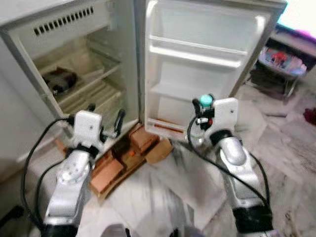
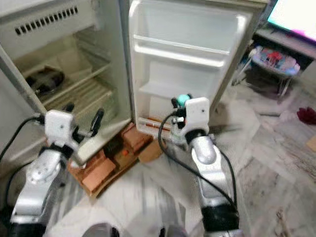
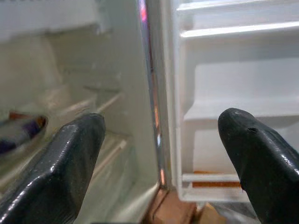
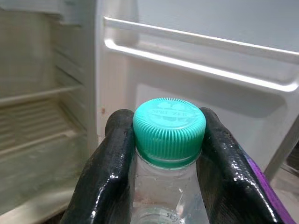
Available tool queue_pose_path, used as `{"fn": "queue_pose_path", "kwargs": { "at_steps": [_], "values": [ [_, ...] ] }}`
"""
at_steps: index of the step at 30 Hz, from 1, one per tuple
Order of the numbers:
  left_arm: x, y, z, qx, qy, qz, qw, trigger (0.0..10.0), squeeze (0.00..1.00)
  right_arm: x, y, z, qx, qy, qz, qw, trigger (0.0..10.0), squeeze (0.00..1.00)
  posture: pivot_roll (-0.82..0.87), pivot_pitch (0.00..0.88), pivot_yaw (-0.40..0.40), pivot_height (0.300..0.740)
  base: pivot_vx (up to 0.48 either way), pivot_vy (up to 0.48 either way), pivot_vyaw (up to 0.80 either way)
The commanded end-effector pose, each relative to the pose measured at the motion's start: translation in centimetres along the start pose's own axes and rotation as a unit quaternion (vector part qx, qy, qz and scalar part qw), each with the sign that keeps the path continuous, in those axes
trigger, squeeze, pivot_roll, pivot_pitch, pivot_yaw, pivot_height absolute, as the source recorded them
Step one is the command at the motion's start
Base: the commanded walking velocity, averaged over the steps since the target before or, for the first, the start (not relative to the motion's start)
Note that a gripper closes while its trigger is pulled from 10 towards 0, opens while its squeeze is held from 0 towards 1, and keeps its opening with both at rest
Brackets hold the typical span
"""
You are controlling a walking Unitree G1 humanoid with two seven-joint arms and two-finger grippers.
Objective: Restocking fridge
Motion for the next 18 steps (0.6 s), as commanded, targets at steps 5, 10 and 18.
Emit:
{"fn": "queue_pose_path", "kwargs": {
  "at_steps": [5,10,18],
  "values": [
    [0.81,0.53,0.07,-0.015,0.015,-0.008,1.000,10.0,0.00,0.64,0.85,0.00,-0.013,0.011,-0.013,1.000,10.0,0.00,0.04,0.079,-0.066,0.740,0.404,0.000,0.00],
    [0.84,0.60,0.03,-0.019,0.013,-0.016,1.000,10.0,0.00,0.28,0.78,-0.20,-0.017,0.004,-0.013,1.000,10.0,0.00,0.04,0.081,-0.065,0.740,0.445,0.000,0.00],
    [0.76,0.81,0.12,-0.024,0.008,-0.021,0.999,10.0,0.00,-0.09,0.99,-0.43,-0.024,-0.006,-0.014,1.000,10.0,0.00,0.03,0.082,-0.064,0.740,0.349,0.298,0.00]
  ]
}}
Point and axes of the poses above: a point about 5 cm out from each wrist's last joint towards the gripper, its own z axis pointing out of the wrist towards the gripper, its own x axis along the axis of the wrist's last joint, y = z × x, the point moved 2 cm from there along z, pointing out of the wrist towards the gripper, and after that the axes turned 1 degree about z, right-handed, at the moved point
